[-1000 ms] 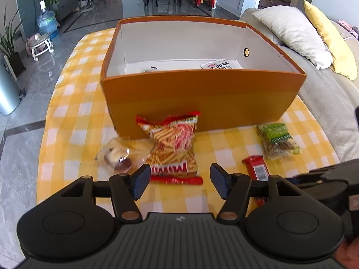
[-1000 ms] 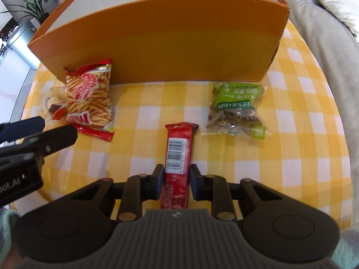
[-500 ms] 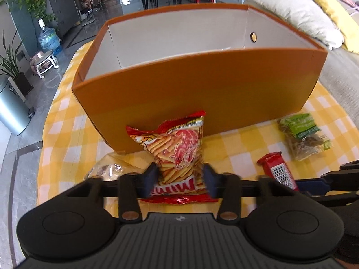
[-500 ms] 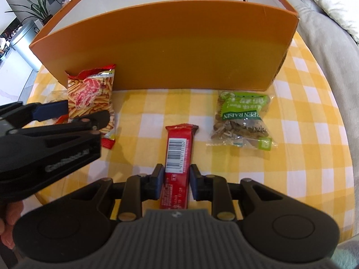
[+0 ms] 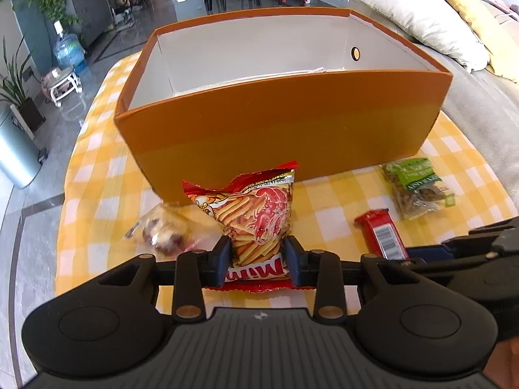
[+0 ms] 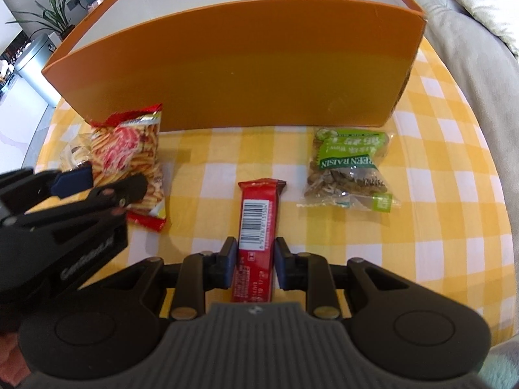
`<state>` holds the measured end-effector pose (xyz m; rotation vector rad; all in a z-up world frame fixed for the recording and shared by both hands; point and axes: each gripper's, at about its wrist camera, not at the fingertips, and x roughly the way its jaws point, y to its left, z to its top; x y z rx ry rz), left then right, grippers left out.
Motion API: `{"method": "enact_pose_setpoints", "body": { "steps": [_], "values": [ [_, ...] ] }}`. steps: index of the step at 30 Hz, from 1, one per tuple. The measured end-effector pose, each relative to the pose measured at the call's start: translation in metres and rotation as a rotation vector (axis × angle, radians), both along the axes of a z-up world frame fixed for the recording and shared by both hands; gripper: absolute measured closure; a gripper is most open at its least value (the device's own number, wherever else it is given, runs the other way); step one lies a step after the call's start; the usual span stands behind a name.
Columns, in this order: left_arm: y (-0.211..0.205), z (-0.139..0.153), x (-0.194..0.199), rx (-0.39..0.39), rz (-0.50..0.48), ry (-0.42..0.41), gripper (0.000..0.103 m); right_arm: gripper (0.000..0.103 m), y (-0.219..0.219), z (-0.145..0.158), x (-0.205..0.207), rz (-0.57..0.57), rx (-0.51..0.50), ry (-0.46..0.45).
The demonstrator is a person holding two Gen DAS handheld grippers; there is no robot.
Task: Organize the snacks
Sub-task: 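Carry both snacks into the box and open both tools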
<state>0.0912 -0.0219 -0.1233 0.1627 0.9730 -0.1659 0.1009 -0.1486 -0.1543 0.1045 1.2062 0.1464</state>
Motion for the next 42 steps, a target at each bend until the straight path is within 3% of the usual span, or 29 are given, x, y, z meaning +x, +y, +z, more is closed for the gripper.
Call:
{"method": "enact_pose_setpoints", "body": {
  "steps": [12,22,30,33,35,42],
  "values": [
    [0.008,0.041,-0.023,-0.035,0.018,-0.014,0.063,0.082,-0.021,0.046,-0.025,-0.022,0.012,-0.131],
    [0.012,0.088,-0.024,-0.080,0.011,-0.108,0.068,0.082,-0.039,0.102,-0.029,-0.041,0.068,-0.275],
    [0.009,0.126,0.008,-0.101,-0.019,-0.196,0.069,0.082,-0.041,0.139,0.007,-0.013,0.111,-0.331],
    [0.012,0.134,0.030,-0.154,-0.021,-0.189,0.069,0.082,-0.040,0.153,0.026,0.002,0.114,-0.361],
    [0.016,0.137,0.043,-0.198,-0.018,-0.177,0.069,0.082,-0.039,0.159,0.040,0.009,0.118,-0.373],
    [0.013,0.131,0.089,-0.186,-0.020,-0.186,0.069,0.082,-0.031,0.159,0.095,0.017,0.146,-0.362]
  ]
}}
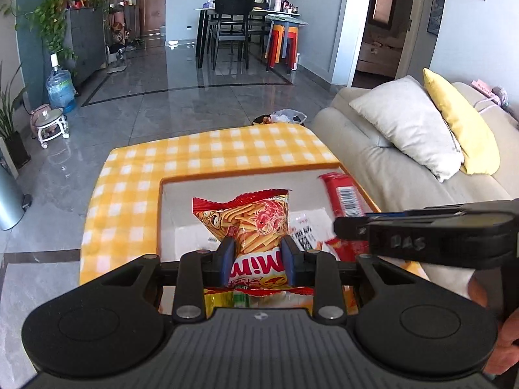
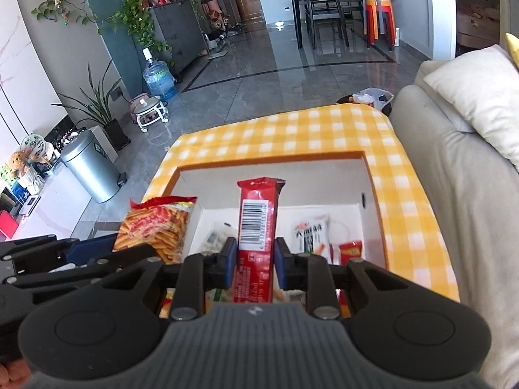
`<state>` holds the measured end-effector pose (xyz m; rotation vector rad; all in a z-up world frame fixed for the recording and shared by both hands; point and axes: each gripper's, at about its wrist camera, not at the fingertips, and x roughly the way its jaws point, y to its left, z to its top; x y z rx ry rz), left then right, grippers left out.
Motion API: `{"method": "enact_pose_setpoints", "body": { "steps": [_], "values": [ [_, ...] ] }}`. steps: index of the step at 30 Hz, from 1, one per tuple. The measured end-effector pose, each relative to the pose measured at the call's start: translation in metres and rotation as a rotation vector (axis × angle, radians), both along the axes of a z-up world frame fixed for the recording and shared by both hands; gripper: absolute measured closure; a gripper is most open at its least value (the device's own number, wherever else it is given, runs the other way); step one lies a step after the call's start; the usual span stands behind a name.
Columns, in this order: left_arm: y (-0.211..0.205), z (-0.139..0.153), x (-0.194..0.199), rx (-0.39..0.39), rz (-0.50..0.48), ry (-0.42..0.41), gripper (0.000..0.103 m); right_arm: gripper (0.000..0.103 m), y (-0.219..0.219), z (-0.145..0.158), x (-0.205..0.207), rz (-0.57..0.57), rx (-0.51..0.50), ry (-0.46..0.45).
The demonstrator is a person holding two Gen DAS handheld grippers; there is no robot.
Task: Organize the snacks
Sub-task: 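Carry both snacks into the box and open both tools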
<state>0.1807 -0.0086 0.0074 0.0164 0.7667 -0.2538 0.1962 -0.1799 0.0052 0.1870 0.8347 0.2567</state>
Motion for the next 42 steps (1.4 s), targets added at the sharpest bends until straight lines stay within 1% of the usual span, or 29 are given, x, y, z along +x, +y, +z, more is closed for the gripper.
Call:
{"method": "enact_pose_setpoints", "body": {
  "steps": [4,7,12,18,23,27,33,36,37,39,41,42],
  "values": [
    [-0.001,-0.012,0.027,-0.011,0.010,0.036,0.069,0.082,0.015,-0.009,0.031,0.026,-0.053,-0.005],
    [-0.003,-0.028,0.046,0.014,0.013,0.078,0.069,0.082,0.022,-0.022,0.051,0.049,-0.086,0.013],
    [-0.005,-0.061,0.063,0.045,0.016,0.177,0.069,0.082,0.026,-0.055,0.078,0.076,-0.144,0.094],
    [-0.008,-0.087,0.072,0.075,0.019,0.242,0.069,0.082,0.026,-0.088,0.097,0.107,-0.177,0.196],
    [-0.011,-0.095,0.080,0.095,0.018,0.263,0.069,0.082,0.030,-0.104,0.107,0.124,-0.208,0.245],
    [-0.015,-0.100,0.087,0.113,0.016,0.279,0.069,0.082,0.030,-0.111,0.109,0.136,-0.210,0.273],
    [-0.018,-0.104,0.089,0.135,0.012,0.293,0.069,0.082,0.033,-0.120,0.110,0.145,-0.236,0.302],
    [-0.018,-0.103,0.087,0.138,0.009,0.293,0.068,0.081,0.035,-0.122,0.109,0.147,-0.254,0.303],
    [-0.018,-0.103,0.087,0.141,0.009,0.290,0.064,0.080,0.035,-0.122,0.109,0.145,-0.257,0.304],
    [-0.019,-0.102,0.085,0.152,0.015,0.284,0.062,0.079,0.035,-0.122,0.108,0.142,-0.255,0.305],
    [-0.017,-0.100,0.083,0.154,0.020,0.273,0.059,0.070,0.034,-0.119,0.108,0.133,-0.260,0.303],
    [-0.016,-0.099,0.082,0.150,0.024,0.267,0.055,0.067,0.033,-0.118,0.107,0.127,-0.265,0.298]
  ]
}}
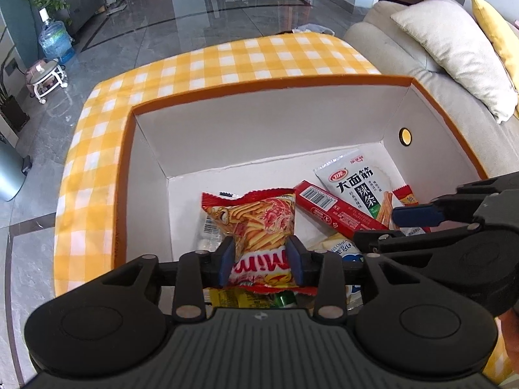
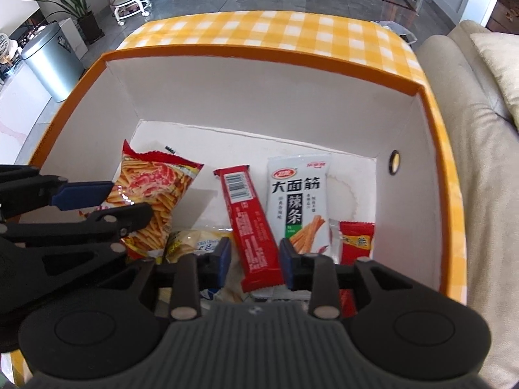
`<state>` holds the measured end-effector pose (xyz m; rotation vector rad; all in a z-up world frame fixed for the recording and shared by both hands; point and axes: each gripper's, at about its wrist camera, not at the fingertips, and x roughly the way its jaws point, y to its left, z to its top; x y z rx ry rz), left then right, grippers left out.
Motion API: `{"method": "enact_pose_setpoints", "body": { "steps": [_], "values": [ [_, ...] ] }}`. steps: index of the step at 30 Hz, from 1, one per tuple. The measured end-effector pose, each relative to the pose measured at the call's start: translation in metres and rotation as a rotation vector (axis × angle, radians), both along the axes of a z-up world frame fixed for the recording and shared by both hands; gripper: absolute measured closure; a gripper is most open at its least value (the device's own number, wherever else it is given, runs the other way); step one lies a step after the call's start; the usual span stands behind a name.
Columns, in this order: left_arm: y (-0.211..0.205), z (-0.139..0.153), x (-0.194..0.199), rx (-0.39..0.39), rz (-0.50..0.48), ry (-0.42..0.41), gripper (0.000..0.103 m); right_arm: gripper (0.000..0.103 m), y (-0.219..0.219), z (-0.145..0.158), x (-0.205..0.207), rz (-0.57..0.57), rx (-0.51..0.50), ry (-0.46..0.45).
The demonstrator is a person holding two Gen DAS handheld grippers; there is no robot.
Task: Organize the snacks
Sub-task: 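Carry both snacks into the box and open both tools, then withdraw both tools from the box toward the last two snacks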
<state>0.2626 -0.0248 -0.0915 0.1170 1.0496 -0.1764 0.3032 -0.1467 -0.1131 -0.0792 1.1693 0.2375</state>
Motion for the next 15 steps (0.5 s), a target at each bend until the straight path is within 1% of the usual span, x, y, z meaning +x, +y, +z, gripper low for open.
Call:
{"method": "enact_pose_setpoints", "body": {
  "steps": [3,4,8,12,14,15],
  "values": [
    [0.004,0.005,-0.004,-0.003,0.005,-0.019,0.048,0.059,-0.004,0.005,-0.003,-0.017,-0.005,-0.019],
    [0.005,0.007,-0.006,0.001,0.005,-0.028,0.044,0.054,-0.005,0.007,-0.004,-0.023,-0.004,-0.025],
    [0.006,0.016,-0.015,0.034,0.000,-0.074,0.040,0.041,-0.010,0.016,-0.011,-0.035,0.001,-0.056],
    [0.008,0.029,-0.027,0.031,0.010,-0.126,0.038,0.039,-0.010,0.028,-0.020,-0.031,0.005,-0.101],
    [0.009,0.037,-0.035,0.031,0.018,-0.158,0.037,0.033,-0.010,0.038,-0.027,-0.031,-0.001,-0.137],
    [0.010,0.041,-0.040,0.029,0.023,-0.175,0.035,0.030,-0.009,0.042,-0.031,-0.034,-0.013,-0.159]
  ]
}}
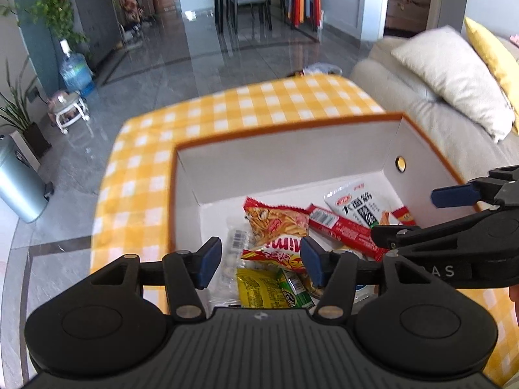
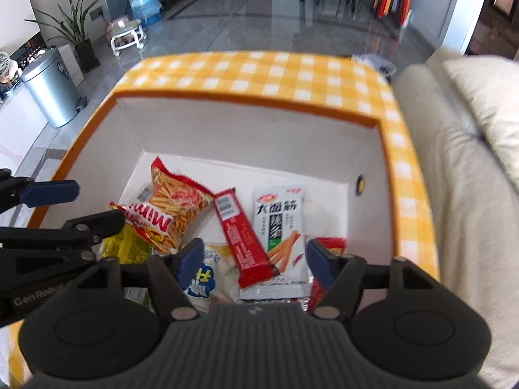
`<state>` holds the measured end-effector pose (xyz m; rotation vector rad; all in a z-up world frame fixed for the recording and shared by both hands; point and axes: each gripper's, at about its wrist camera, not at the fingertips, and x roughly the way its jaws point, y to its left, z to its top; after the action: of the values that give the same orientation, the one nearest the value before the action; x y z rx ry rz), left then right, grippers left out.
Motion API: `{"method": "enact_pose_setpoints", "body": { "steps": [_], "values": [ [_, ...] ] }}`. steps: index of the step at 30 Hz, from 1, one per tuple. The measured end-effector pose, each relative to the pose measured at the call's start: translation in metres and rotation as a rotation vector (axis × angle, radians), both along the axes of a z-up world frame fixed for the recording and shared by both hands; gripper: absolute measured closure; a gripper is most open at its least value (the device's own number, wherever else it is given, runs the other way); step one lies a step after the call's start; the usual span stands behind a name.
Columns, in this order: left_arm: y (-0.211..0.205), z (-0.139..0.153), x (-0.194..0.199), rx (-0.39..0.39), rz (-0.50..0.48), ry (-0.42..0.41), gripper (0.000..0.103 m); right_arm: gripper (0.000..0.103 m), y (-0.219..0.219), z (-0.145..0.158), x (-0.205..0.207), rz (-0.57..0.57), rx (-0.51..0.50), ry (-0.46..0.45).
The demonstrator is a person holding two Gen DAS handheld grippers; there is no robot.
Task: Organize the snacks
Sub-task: 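Withdraw both tools from the box toward the last two snacks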
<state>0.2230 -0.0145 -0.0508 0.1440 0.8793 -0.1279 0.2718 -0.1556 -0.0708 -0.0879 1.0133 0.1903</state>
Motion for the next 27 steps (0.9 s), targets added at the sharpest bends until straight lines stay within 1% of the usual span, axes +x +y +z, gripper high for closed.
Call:
{"method": "enact_pose_setpoints", "body": {
  "steps": [1,6,9,11,14,18,20,23,25,27],
  "values": [
    [0.001,0.004,-0.004,-0.001,0.003,-0.016,0.034,0.027,0.000,0.005,-0.005,-0.001,-0.008,-0.025],
    [0.009,0.024,-0.028,0.027,0.026,-0.083,0.032,0.027,-0.002,0.029,-0.030,-0.006,0.003,-0.105],
    [0.018,0.032,-0.044,0.008,0.035,-0.104,0.032,0.025,-0.005,0.043,-0.050,-0.019,0.023,-0.151],
    [0.022,0.036,-0.056,0.001,0.034,-0.109,0.031,0.015,-0.007,0.051,-0.066,-0.031,0.038,-0.187],
    [0.029,0.039,-0.072,-0.013,0.035,-0.116,0.030,0.012,-0.008,0.060,-0.091,-0.061,0.037,-0.254],
    [0.036,0.038,-0.091,-0.022,0.037,-0.109,0.030,0.010,-0.012,0.063,-0.122,-0.090,0.058,-0.293],
    [0.039,0.036,-0.102,-0.017,0.042,-0.108,0.028,0.006,-0.016,0.063,-0.139,-0.103,0.076,-0.326],
    [0.041,0.034,-0.117,-0.008,0.041,-0.111,0.024,0.004,-0.019,0.059,-0.163,-0.112,0.103,-0.365],
    [0.041,0.032,-0.126,-0.002,0.024,-0.114,0.020,0.004,-0.021,0.054,-0.176,-0.113,0.110,-0.358],
    [0.041,0.030,-0.133,0.002,0.008,-0.112,0.019,0.004,-0.022,0.046,-0.187,-0.118,0.107,-0.336]
  ]
}}
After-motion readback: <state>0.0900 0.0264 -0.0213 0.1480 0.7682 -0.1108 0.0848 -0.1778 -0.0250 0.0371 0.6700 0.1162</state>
